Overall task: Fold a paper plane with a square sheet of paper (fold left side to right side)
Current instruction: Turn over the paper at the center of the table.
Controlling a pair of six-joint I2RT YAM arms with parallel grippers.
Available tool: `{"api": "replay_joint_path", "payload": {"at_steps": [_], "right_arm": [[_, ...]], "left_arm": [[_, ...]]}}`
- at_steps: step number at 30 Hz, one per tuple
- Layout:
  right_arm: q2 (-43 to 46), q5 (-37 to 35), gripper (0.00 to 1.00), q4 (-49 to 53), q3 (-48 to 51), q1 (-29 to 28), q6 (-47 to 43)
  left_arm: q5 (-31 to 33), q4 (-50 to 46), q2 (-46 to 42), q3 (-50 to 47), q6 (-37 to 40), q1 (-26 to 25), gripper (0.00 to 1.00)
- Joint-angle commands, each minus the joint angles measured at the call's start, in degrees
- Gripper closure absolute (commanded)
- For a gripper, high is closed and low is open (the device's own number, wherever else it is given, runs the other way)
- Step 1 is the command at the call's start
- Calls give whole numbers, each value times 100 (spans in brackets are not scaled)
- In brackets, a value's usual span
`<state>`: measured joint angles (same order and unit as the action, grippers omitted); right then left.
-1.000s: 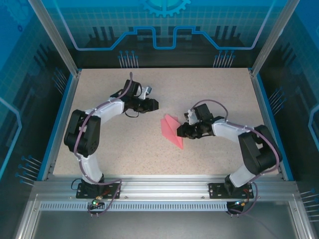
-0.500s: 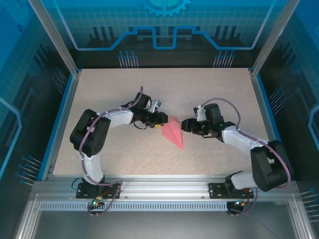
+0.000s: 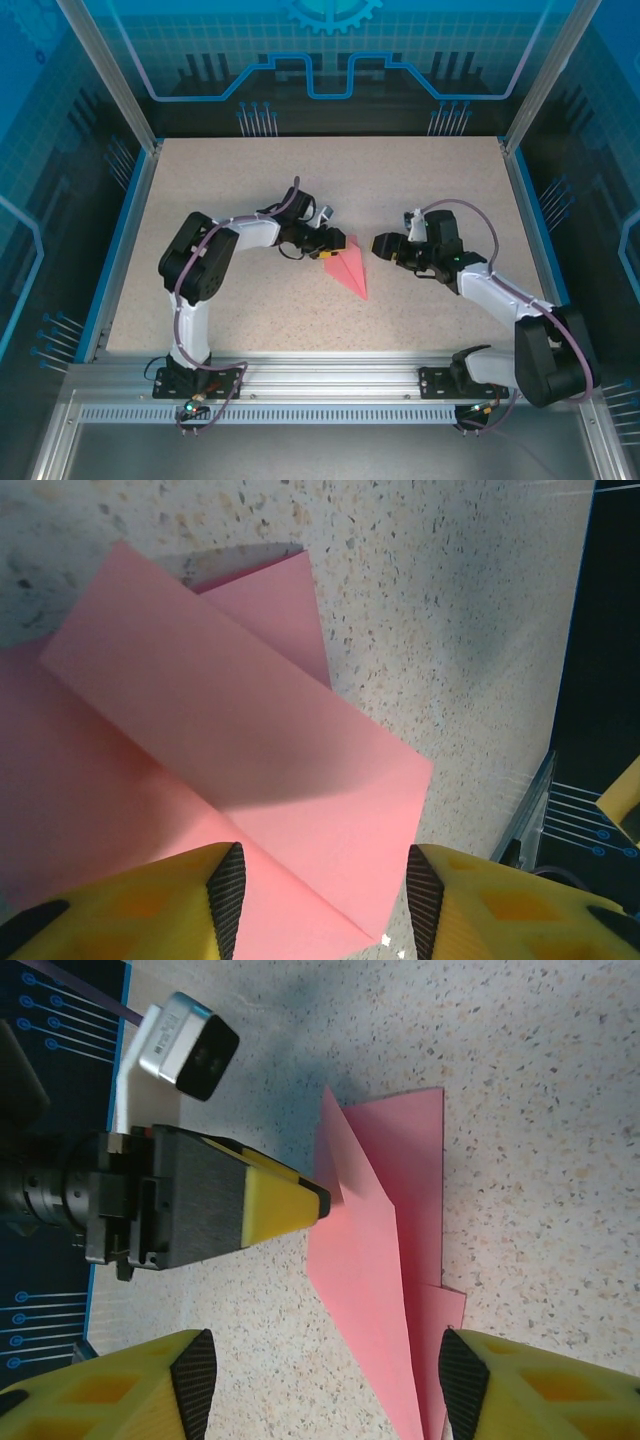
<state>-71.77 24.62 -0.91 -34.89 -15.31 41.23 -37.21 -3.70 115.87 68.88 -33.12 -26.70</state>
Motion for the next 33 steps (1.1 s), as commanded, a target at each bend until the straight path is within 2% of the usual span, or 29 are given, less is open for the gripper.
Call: {"api": "replay_joint_path", "payload": {"at_steps": [1, 11, 25, 28, 33], "right_arm": [[160, 78, 37, -2, 71, 113, 95], [271, 51, 36, 126, 101, 201, 72], [381, 143, 34, 134, 236, 235, 69], [384, 219, 30, 205, 261, 246, 43], [264, 557, 18, 586, 209, 314, -187]], "left_arm": [[-164, -33, 196, 189, -43, -29, 51], [-118, -129, 396, 308, -51, -67, 51], [-490, 669, 390, 427, -589, -160, 56], [-495, 702, 366, 433, -612, -169, 63], [-495, 722, 309, 453, -614, -162, 85]]}}
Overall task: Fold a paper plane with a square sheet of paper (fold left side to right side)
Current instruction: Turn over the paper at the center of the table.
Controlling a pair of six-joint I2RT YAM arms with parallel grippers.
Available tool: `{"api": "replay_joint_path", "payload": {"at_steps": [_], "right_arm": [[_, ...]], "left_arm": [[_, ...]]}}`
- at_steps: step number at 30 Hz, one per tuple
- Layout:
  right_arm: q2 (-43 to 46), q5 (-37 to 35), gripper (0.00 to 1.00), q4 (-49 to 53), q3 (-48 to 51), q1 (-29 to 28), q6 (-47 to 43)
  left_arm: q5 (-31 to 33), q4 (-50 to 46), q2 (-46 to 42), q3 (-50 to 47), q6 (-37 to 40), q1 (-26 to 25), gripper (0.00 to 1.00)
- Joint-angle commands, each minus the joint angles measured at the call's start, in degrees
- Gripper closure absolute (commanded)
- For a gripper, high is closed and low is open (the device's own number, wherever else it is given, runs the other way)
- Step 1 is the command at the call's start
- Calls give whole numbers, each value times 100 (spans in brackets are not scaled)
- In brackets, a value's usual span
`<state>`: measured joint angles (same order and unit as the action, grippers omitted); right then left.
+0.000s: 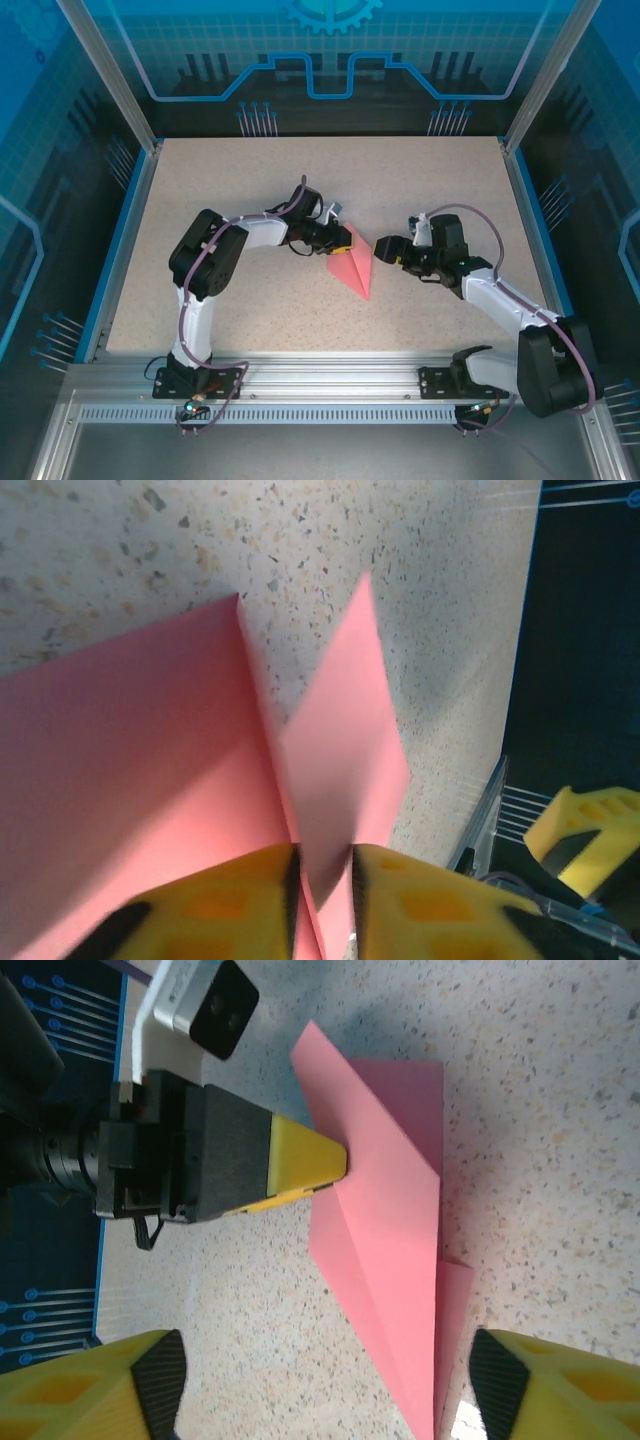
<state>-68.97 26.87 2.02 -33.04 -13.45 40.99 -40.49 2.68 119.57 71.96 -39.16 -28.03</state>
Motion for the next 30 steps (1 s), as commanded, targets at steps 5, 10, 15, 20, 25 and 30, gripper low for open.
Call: {"api": "replay_joint_path", "payload": {"at_steps": [5, 10, 15, 20, 25, 30], "right_arm": [[-225, 825, 5, 491, 19, 202, -435], [-361, 1256, 0, 316, 85, 271, -491], [-595, 2029, 0, -641, 271, 311, -70], [-979, 2587, 0, -1858, 418, 277, 599], [-1341, 2962, 1, -3474, 472, 135, 1476], [-1333, 2913, 12, -3704, 173, 27, 1575]], "left_arm": [[-48, -163, -363, 272, 161, -4, 96], [-14, -315, -777, 429, 184, 128, 100], [13, -387, -1215, 579, 138, 283, 100], [-23, -329, -1584, 706, 23, 395, 100], [-235, -298, -1721, 838, -85, 415, 100], [-423, -105, -1748, 739, -262, 413, 100]]}}
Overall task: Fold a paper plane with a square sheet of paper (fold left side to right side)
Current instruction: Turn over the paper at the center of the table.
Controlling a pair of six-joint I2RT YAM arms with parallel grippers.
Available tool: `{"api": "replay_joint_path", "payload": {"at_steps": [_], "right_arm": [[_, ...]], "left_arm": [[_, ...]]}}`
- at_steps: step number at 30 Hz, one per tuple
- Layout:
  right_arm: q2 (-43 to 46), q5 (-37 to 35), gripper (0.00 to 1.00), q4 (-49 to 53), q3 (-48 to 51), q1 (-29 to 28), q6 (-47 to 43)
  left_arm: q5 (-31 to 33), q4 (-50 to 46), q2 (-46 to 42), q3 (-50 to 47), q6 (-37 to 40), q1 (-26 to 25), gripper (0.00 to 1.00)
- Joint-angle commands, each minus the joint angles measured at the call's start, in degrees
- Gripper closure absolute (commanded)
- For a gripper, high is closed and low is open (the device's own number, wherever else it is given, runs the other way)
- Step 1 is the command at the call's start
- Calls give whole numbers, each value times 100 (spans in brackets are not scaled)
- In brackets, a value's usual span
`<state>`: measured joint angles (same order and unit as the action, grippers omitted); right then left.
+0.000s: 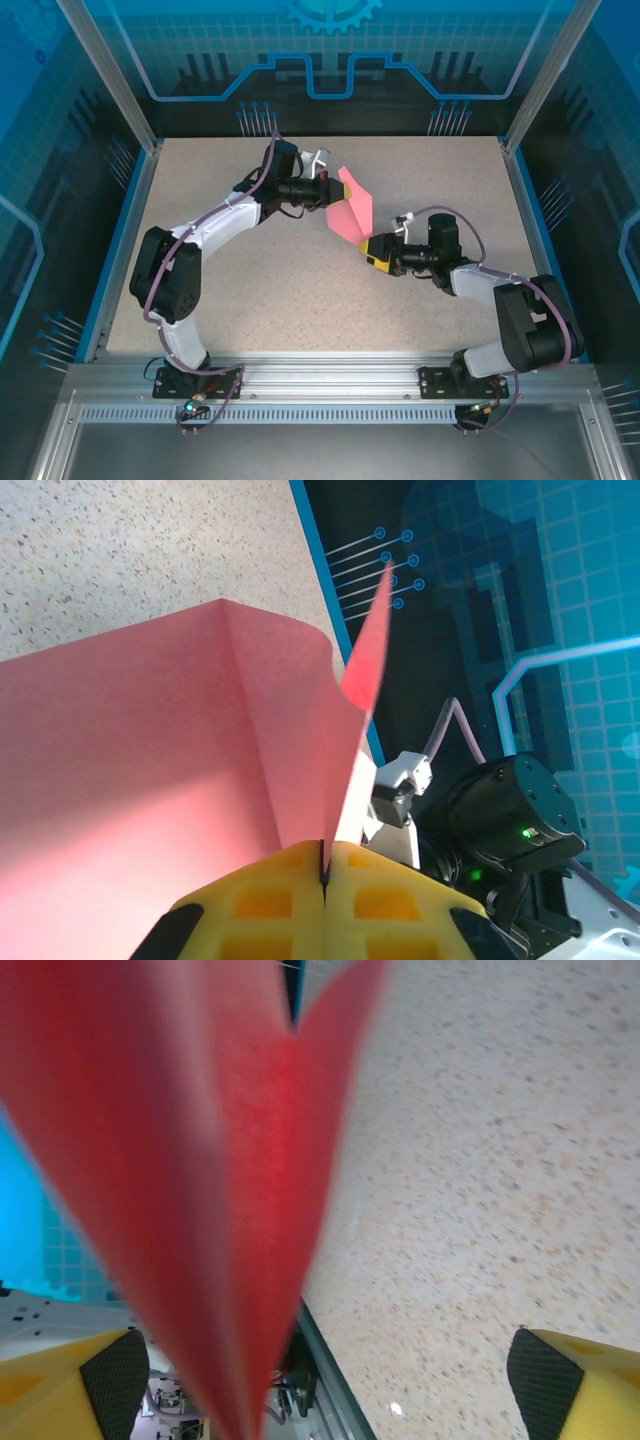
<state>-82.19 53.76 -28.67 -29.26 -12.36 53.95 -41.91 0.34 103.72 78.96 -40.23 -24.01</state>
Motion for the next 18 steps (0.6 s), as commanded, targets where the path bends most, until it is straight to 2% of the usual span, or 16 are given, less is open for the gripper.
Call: {"api": "replay_joint_path", "payload": {"at_steps": [1, 3, 9, 18], "right_arm": [[-7, 171, 16, -664, -252, -80, 312], [-37, 122, 20, -729, -372, -75, 347], [-240, 76, 40, -847, -776, -57, 392], [-290, -142, 66, -594, -1021, 14, 271]], "left_arm": [[-332, 174, -154, 21, -197, 18, 100], [-428, 319, -133, -51, -291, 16, 100], [-591, 537, -92, -207, -433, 12, 100], [-680, 452, -87, -238, -337, 17, 100]]}}
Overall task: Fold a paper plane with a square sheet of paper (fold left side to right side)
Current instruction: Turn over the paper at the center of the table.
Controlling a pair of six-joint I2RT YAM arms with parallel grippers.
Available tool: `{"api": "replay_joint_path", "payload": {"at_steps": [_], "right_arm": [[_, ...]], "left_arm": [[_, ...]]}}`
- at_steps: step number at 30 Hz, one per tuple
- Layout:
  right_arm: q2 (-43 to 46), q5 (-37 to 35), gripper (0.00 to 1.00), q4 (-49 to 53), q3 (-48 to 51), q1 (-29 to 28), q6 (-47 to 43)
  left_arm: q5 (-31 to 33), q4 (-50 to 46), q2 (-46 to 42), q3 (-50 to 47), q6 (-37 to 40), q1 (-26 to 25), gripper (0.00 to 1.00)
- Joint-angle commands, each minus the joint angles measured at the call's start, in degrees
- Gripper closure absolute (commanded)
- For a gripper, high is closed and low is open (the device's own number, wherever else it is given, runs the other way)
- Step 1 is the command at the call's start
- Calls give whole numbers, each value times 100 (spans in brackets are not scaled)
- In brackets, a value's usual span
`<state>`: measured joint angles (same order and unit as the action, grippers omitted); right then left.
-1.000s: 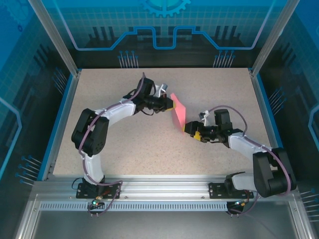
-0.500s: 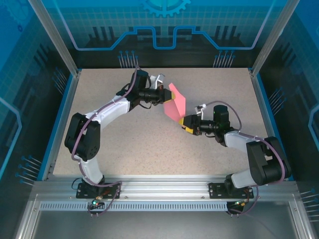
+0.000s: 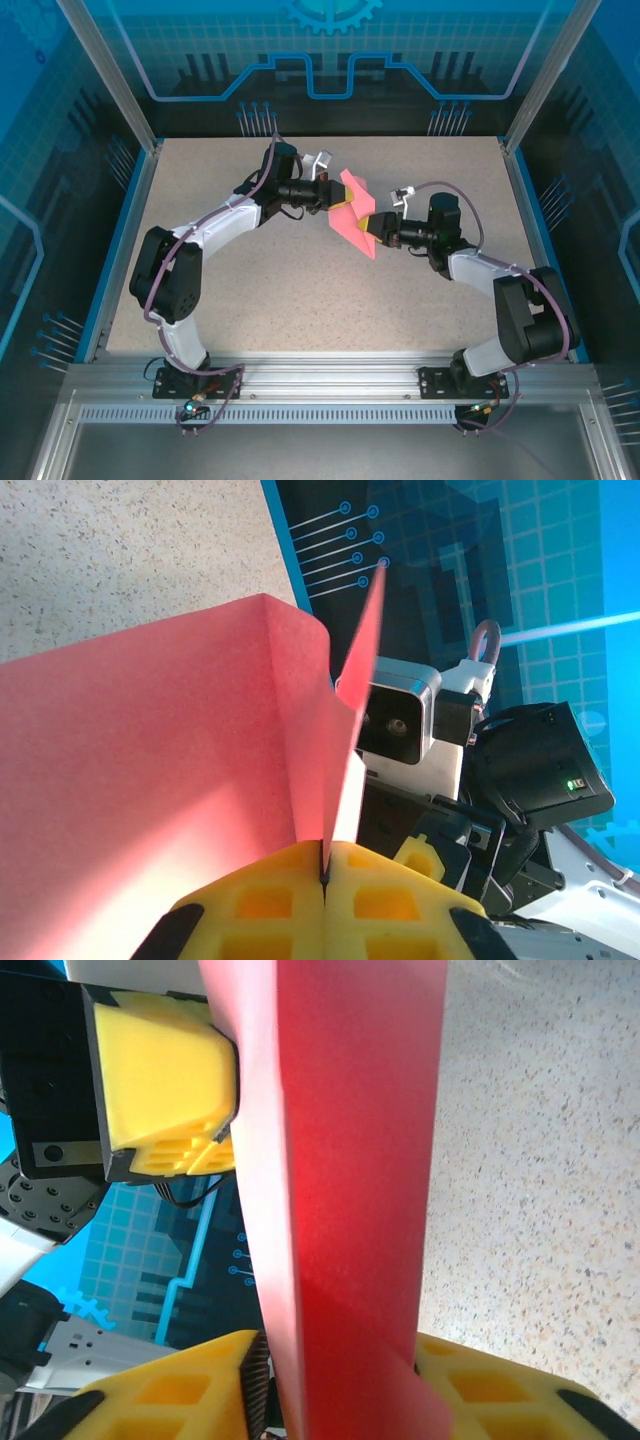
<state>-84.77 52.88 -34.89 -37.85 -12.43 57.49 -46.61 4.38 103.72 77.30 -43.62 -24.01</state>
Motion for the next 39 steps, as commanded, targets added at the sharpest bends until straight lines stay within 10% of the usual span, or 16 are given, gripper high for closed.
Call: {"api": "replay_joint_path", "payload": {"at_steps": [1, 16, 29, 39], "right_arm": [[-4, -84, 69, 86, -163, 39, -111], [922, -1498, 88, 4337, -1019, -131, -2799], [-442, -8411, 89, 9006, -3800, -2399, -3854], [-2893, -10747, 87, 10691, -5262, -3437, -3517]], "left_arm": [[-208, -9, -82, -69, 39, 15, 100], [534, -1143, -1011, -380, 1092, 562, 43], [2915, -1994, -2882, -972, 1952, 670, 30], [3545, -2160, -3301, -1226, 1946, 674, 24]]}}
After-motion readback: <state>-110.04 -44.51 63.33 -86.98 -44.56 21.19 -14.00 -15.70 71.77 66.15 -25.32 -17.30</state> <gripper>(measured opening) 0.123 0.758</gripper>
